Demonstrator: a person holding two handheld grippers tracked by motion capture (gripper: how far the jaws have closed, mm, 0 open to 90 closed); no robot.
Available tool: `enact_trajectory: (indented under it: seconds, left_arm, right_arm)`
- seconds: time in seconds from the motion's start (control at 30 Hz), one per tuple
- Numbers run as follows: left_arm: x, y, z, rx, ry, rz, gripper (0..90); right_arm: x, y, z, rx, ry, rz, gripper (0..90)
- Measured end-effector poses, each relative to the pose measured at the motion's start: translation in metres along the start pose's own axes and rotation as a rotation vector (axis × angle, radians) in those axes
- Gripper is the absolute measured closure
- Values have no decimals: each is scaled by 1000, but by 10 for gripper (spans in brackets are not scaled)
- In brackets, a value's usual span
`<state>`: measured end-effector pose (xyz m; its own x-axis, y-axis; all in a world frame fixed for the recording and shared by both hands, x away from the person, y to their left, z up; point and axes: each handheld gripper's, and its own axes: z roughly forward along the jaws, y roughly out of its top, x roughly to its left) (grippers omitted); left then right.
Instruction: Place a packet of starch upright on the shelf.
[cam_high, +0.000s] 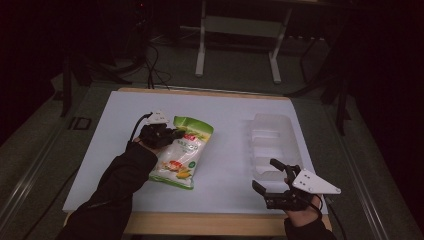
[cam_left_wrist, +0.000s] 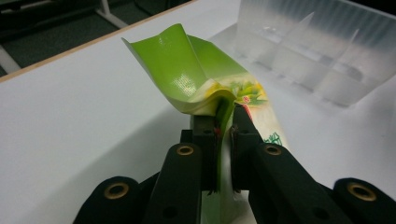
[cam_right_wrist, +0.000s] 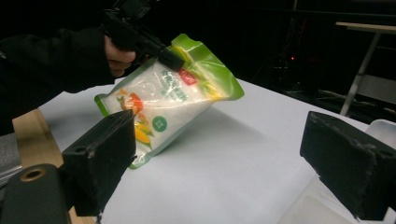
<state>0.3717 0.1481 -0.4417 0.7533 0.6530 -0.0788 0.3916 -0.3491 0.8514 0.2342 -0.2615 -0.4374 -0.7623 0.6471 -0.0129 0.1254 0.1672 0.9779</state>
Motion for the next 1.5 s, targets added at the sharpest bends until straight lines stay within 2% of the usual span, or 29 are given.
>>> enact_trajectory:
  seconds: [0.03, 0.1, 0.13, 0.33, 0.47, 0.67, 0.83, 1.17, 1.4, 1.5]
  left_arm:
    - [-2, 0, -2, -6, -1, 2, 855]
    - [-6, 0, -5, -17, -4, 9, 855]
    - [-8, 1, -7, -21, -7, 13, 855]
    - [-22, 5, -13, -34, -26, 39, 856]
    - [-30, 8, -15, -36, -21, 59, 856]
    - [-43, 12, -24, -52, -43, 82, 857]
    - [-54, 16, -34, -59, -55, 120, 857]
    - [-65, 27, -53, -139, -58, 134, 859]
    - [-73, 37, -60, -211, -77, 136, 858]
    - [-77, 41, -61, -233, -85, 139, 858]
  right_arm:
    - [0, 0, 0, -1, -13, -2, 102]
    - [0, 0, 1, 21, -9, -7, 103]
    - [1, 0, 2, 28, -26, -8, 104]
    - [2, 0, 3, 26, -18, -12, 150]
    - [1, -1, 4, 36, -6, -9, 188]
    - [1, 0, 3, 29, -4, -6, 189]
    - [1, -1, 4, 40, 6, 1, 212]
    - [1, 0, 5, 48, 8, 1, 215]
    - [-3, 8, 8, 67, 31, 50, 211]
    - [-5, 15, 11, 77, 38, 49, 191]
